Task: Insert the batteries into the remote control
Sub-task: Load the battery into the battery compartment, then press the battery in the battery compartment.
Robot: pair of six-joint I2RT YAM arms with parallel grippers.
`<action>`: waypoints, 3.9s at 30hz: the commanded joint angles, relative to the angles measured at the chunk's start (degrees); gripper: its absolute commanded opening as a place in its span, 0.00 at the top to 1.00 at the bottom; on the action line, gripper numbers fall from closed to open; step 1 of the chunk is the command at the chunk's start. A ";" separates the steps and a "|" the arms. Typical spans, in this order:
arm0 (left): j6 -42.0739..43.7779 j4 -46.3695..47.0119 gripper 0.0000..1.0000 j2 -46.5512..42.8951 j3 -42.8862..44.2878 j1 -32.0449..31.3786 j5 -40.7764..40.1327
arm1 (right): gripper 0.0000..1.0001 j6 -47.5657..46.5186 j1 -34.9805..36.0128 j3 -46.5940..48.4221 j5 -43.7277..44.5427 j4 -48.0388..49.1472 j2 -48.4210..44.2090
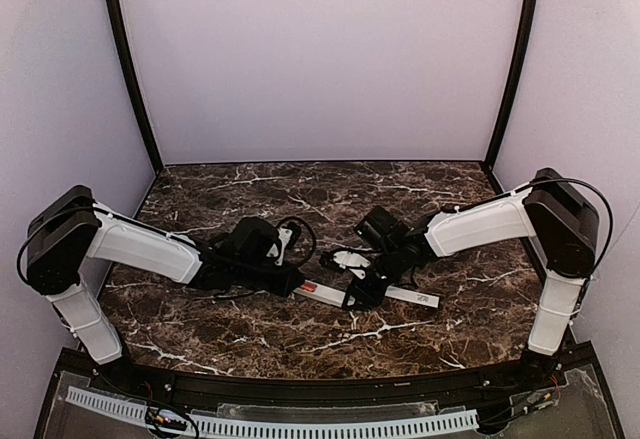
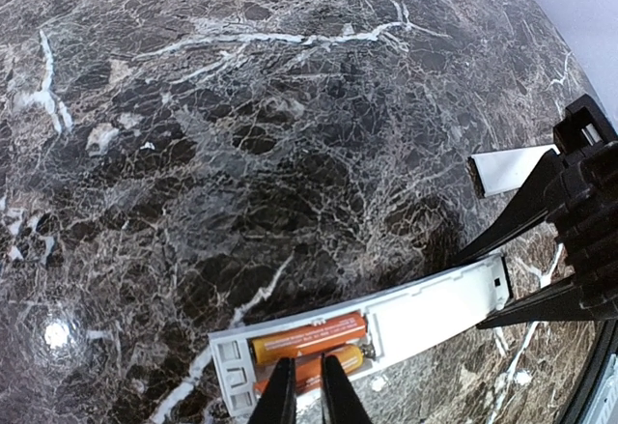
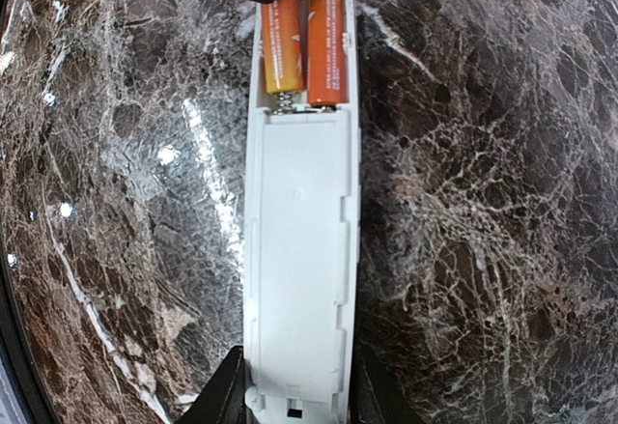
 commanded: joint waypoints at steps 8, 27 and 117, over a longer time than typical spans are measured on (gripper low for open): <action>1.65 -6.10 0.87 -5.78 1.40 -0.07 -5.33 | 0.72 0.62 0.48 0.23 1.69 -0.87 2.22; 1.47 -6.15 0.85 -1.01 2.18 0.53 -3.33 | 0.80 0.40 0.48 0.60 1.98 -1.49 2.28; -0.59 -4.56 0.93 0.94 1.03 -0.94 -1.53 | 0.89 1.23 0.57 0.98 3.92 -0.50 2.90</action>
